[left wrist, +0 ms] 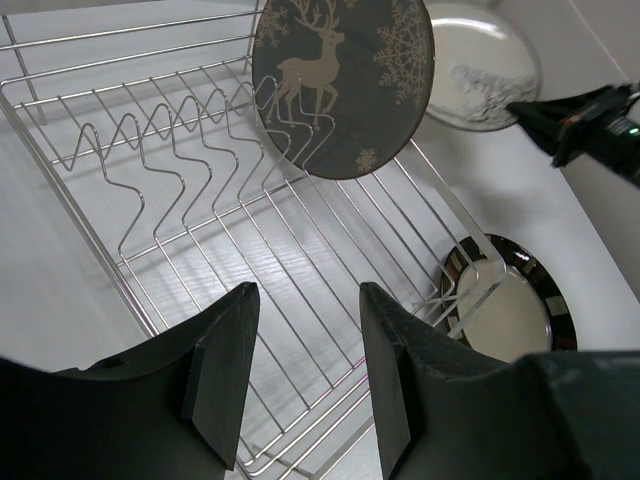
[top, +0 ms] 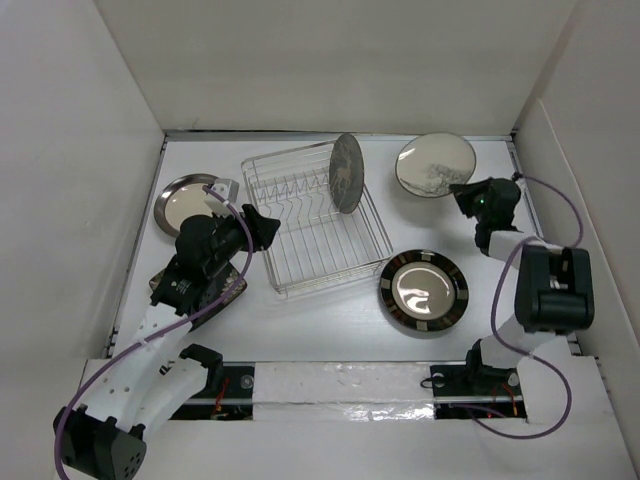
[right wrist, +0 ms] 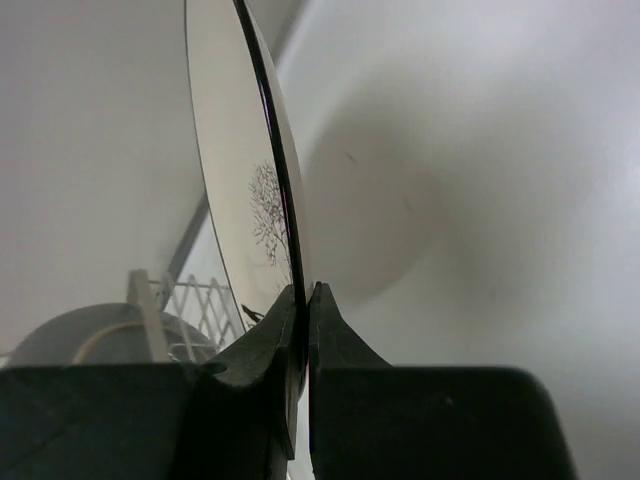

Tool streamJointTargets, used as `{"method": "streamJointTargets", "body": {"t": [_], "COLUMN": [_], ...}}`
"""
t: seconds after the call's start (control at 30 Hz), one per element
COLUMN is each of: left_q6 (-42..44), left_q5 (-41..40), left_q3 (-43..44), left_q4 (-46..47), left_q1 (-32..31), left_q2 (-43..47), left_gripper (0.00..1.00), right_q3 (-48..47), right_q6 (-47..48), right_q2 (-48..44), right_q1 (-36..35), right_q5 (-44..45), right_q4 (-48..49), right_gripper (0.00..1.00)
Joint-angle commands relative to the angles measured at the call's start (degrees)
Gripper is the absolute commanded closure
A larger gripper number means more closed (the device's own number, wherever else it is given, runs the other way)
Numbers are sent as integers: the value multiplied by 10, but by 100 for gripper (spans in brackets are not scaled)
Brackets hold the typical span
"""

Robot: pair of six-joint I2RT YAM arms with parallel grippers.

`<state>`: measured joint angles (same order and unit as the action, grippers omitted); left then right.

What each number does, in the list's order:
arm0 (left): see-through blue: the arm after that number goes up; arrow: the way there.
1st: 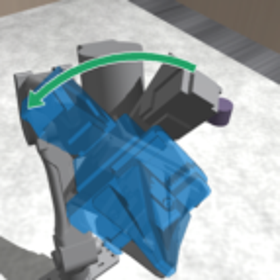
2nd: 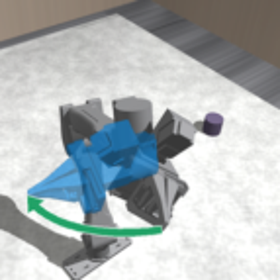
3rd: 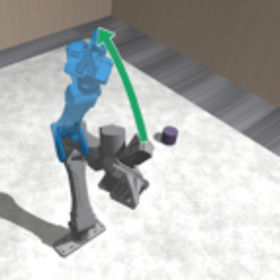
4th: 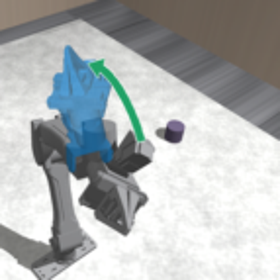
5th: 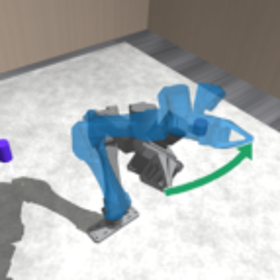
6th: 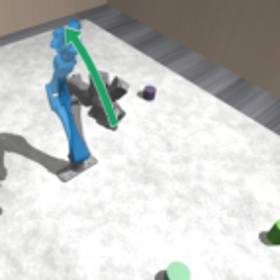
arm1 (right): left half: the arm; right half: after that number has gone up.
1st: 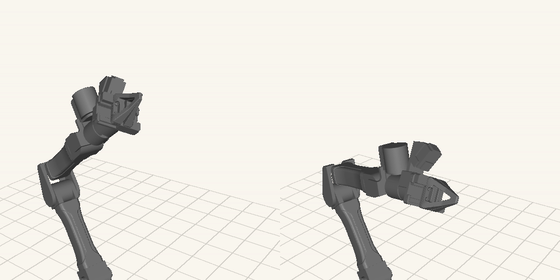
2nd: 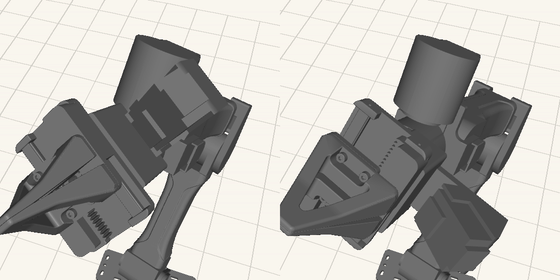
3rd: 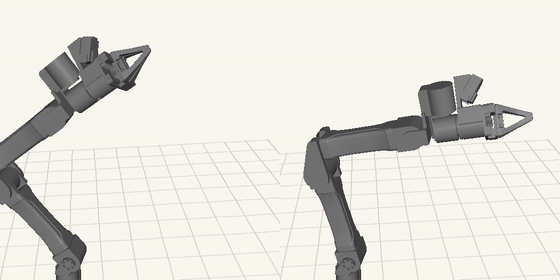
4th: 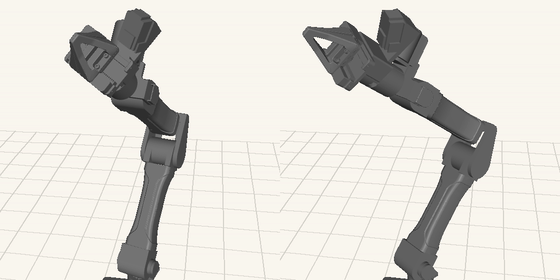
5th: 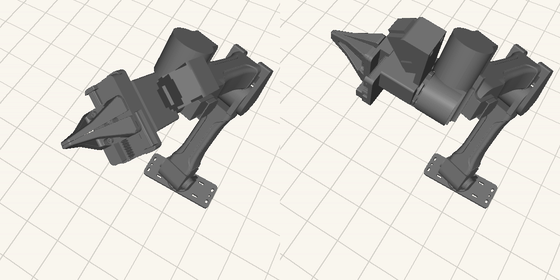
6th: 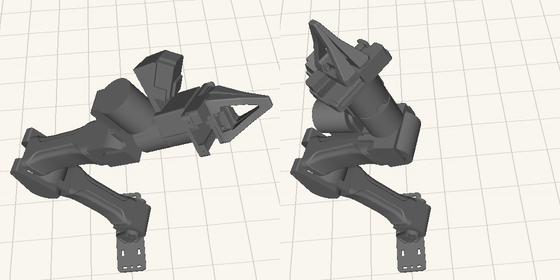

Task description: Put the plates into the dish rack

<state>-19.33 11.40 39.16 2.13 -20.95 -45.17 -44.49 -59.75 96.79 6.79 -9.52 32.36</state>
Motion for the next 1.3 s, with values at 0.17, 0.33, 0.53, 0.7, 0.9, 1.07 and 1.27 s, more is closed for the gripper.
{"method": "streamJointTargets", "body": {"t": [0.17, 0.33, 0.53, 0.7, 0.9, 1.07, 1.27], "left_q6": [7, 5, 4, 5, 4, 3, 3], "left_q5": [10, 20, 25, 11, 13, 19, 25], "left_q3": [27, 25, 25, 23, 23, 22, 20], "left_q4": [22, 16, 13, 15, 17, 16, 16], "left_q1": [-2, -2, -2, -2, -2, -2, -2], "left_q2": [8, 10, 14, 28, 35, 40, 46], "left_gripper": [58, 59, 59, 58, 58, 58, 58], "right_q3": [-101, -183, -347, -444, -537, -563, -568], "right_q6": [224, 349, 456, 519, 542, 539, 527], "right_q2": [-278, -311, -244, -174, -77, -24, 8], "right_q1": [-106, -224, -335, -422, -468, -478, -478], "right_q5": [222, 320, 398, 451, 471, 492, 520], "right_q4": [-52, -125, -213, -258, -321, -346, -359], "right_gripper": [100, 100, 100, 100, 100, 100, 100]}}
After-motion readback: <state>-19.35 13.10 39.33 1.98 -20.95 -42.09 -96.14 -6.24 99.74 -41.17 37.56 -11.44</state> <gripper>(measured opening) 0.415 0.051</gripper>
